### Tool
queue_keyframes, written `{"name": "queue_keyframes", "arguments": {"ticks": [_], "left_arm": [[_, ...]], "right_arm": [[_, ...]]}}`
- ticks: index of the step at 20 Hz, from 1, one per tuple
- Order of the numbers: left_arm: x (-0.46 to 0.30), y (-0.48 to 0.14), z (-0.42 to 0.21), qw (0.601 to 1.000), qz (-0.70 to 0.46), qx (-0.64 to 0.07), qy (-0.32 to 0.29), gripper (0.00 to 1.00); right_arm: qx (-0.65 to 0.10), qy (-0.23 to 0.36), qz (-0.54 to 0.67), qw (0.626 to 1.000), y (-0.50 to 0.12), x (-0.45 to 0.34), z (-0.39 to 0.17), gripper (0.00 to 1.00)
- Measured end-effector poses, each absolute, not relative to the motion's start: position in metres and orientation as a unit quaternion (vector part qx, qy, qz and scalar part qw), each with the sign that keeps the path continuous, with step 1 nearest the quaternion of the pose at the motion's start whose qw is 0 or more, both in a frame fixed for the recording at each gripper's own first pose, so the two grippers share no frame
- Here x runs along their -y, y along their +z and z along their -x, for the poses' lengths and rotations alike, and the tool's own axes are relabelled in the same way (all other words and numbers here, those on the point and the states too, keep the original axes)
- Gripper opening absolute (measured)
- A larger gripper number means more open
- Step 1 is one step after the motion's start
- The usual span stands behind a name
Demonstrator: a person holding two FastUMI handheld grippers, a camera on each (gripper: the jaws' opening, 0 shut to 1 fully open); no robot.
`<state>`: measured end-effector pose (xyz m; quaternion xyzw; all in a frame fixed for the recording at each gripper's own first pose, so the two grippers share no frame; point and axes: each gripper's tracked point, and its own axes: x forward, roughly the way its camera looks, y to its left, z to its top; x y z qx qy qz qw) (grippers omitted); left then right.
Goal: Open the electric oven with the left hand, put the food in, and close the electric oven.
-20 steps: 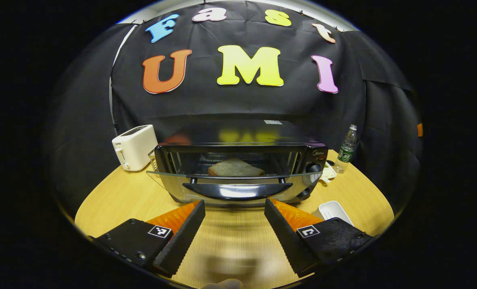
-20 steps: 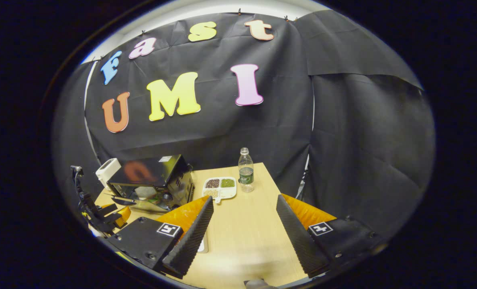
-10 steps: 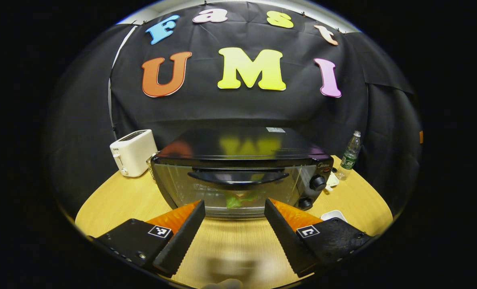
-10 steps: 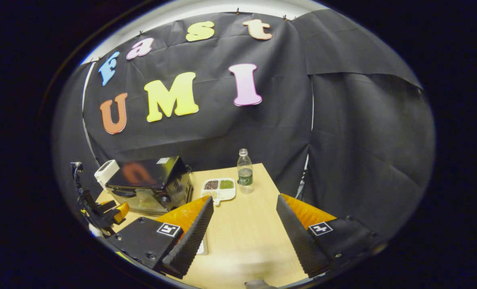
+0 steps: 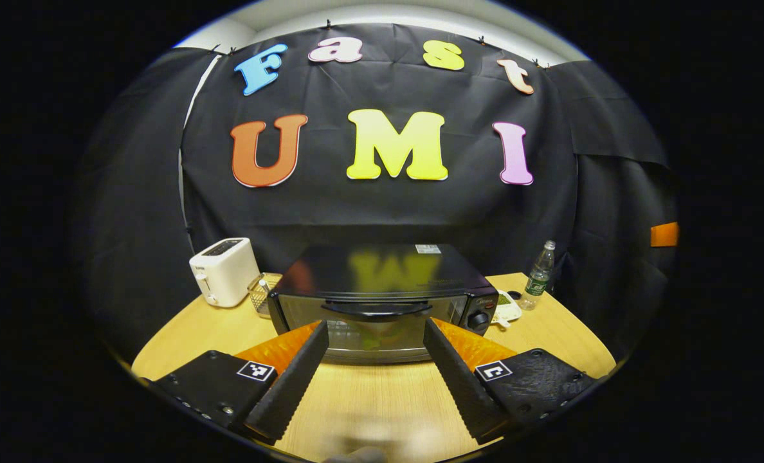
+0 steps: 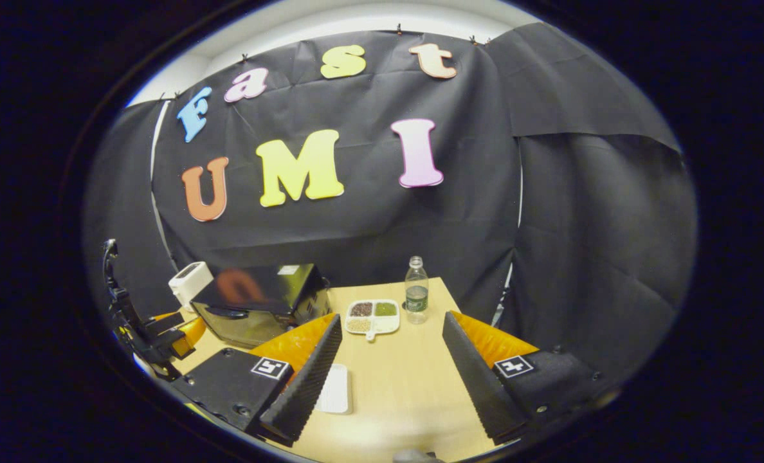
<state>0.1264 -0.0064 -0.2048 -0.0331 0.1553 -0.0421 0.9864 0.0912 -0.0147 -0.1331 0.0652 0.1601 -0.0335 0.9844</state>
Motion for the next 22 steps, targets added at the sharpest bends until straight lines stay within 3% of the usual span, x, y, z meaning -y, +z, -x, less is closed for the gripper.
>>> {"name": "queue_keyframes", "arguments": {"ticks": [9,10,11,12,13,15,16,18,19,20,22], "left_arm": [[-0.025,-0.080,-0.073,0.997,0.042,-0.058,-0.028,0.97],[-0.028,-0.071,-0.067,0.997,0.047,-0.054,-0.025,0.97],[-0.032,-0.062,-0.060,0.998,0.047,-0.048,-0.022,0.97],[-0.038,-0.052,-0.054,0.998,0.044,-0.040,-0.015,0.97],[-0.045,-0.043,-0.050,0.999,0.037,-0.032,-0.009,0.97],[-0.053,-0.030,-0.041,0.999,0.025,-0.021,-0.005,0.97],[-0.055,-0.025,-0.037,1.000,0.022,-0.017,-0.007,0.97],[-0.058,-0.015,-0.034,1.000,0.018,-0.009,-0.009,0.97],[-0.061,-0.013,-0.031,1.000,0.020,-0.009,-0.009,0.96],[-0.061,-0.010,-0.029,1.000,0.025,-0.006,-0.009,0.97],[-0.066,-0.005,-0.028,1.000,0.027,-0.002,-0.006,0.97]], "right_arm": [[-0.095,0.009,-0.027,0.995,-0.077,-0.041,-0.086,1.00],[-0.090,0.009,-0.020,0.996,-0.072,-0.045,-0.086,0.90],[-0.079,0.011,-0.018,0.997,-0.071,-0.052,-0.087,1.00],[-0.072,0.013,-0.019,0.997,-0.063,-0.058,-0.085,1.00],[-0.066,0.015,-0.023,0.997,-0.058,-0.065,-0.082,0.91],[-0.056,0.015,-0.028,0.998,-0.048,-0.072,-0.076,0.91],[-0.052,0.014,-0.030,0.998,-0.037,-0.075,-0.071,1.00],[-0.046,0.012,-0.030,0.998,-0.029,-0.077,-0.064,1.00],[-0.042,0.010,-0.029,0.999,-0.027,-0.077,-0.062,0.90],[-0.040,0.009,-0.029,0.999,-0.024,-0.078,-0.060,1.00],[-0.035,0.006,-0.029,0.999,-0.019,-0.080,-0.054,1.00]]}}
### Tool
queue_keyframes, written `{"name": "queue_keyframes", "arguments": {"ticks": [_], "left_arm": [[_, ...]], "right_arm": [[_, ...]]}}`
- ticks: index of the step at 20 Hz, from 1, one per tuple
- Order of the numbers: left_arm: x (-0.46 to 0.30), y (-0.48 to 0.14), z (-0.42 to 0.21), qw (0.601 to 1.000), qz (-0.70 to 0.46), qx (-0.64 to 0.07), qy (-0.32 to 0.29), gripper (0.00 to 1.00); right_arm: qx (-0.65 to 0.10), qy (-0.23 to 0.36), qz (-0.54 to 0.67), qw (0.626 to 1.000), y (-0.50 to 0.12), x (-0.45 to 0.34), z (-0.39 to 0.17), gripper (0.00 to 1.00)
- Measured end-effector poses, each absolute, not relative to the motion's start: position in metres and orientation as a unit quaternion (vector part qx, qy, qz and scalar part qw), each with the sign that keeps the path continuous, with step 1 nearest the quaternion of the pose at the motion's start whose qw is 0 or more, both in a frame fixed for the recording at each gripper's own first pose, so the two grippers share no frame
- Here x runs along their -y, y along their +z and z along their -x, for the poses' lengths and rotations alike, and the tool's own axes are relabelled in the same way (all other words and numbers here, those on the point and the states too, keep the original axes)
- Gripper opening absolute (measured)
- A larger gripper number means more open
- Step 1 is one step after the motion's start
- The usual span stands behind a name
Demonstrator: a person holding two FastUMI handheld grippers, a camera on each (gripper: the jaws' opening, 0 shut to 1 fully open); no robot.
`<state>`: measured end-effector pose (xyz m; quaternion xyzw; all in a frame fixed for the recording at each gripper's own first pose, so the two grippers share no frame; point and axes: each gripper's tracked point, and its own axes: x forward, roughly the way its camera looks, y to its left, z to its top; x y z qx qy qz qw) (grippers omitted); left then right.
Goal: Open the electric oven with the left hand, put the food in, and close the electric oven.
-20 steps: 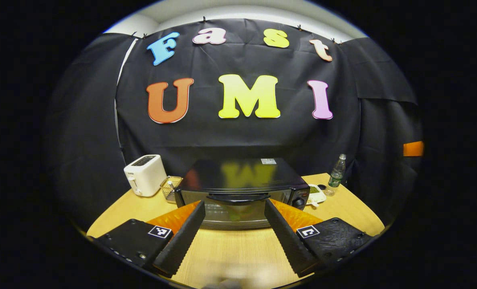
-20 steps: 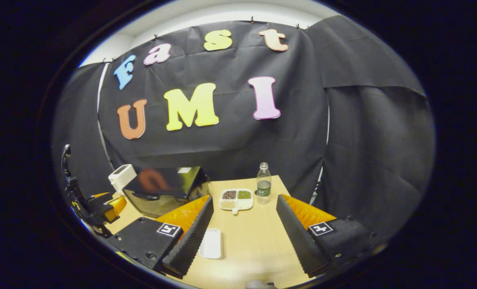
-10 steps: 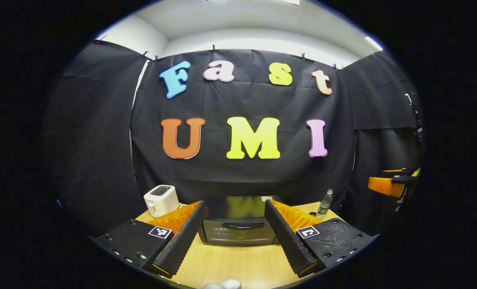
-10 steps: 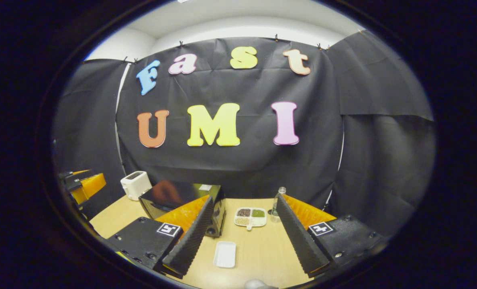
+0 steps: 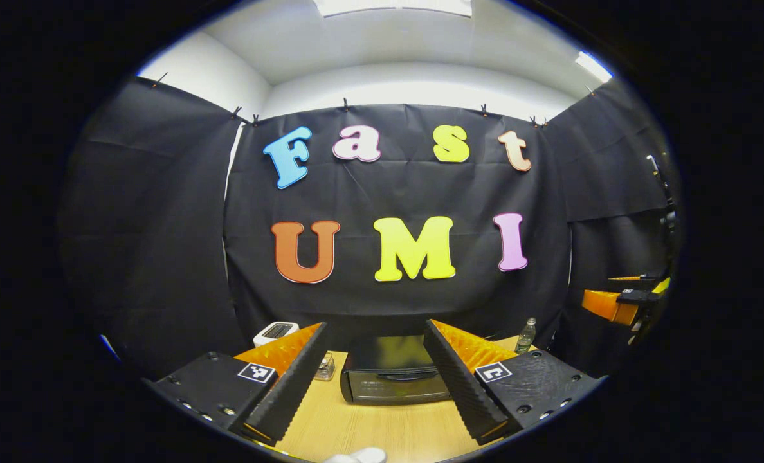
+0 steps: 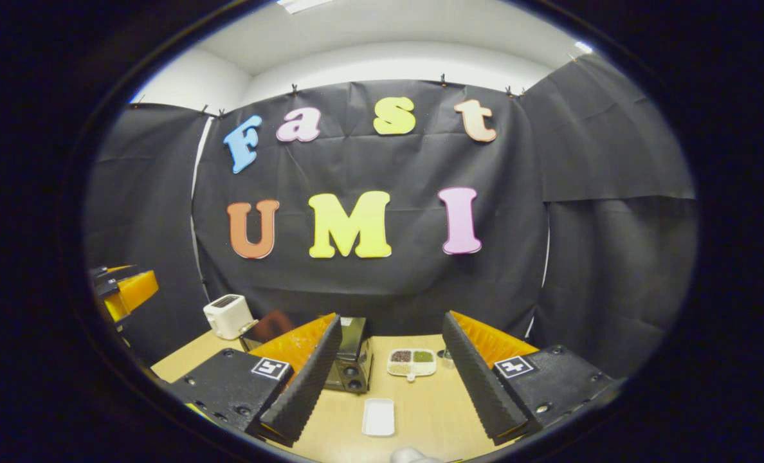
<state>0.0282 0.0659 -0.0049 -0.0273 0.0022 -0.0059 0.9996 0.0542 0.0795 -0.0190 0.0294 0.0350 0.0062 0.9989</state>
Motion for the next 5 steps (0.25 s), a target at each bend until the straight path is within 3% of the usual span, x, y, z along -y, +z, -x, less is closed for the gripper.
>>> {"name": "queue_keyframes", "arguments": {"ticks": [1,2,3,4,5], "left_arm": [[-0.068,-0.005,-0.028,1.000,0.026,-0.001,-0.003,0.97],[-0.068,-0.003,-0.029,1.000,0.028,-0.001,-0.004,0.97],[-0.066,-0.003,-0.028,1.000,0.031,-0.001,-0.006,0.97],[-0.067,-0.004,-0.027,1.000,0.031,-0.003,-0.007,0.96],[-0.068,-0.005,-0.027,1.000,0.030,-0.003,-0.007,0.97]], "right_arm": [[-0.033,0.005,-0.031,0.999,-0.017,-0.079,-0.053,1.00],[-0.031,0.003,-0.030,0.999,-0.014,-0.080,-0.052,0.90],[-0.028,0.004,-0.030,0.999,-0.012,-0.080,-0.050,1.00],[-0.026,0.003,-0.030,0.999,-0.009,-0.080,-0.049,1.00],[-0.022,0.000,-0.030,0.999,-0.006,-0.079,-0.048,0.90]]}}
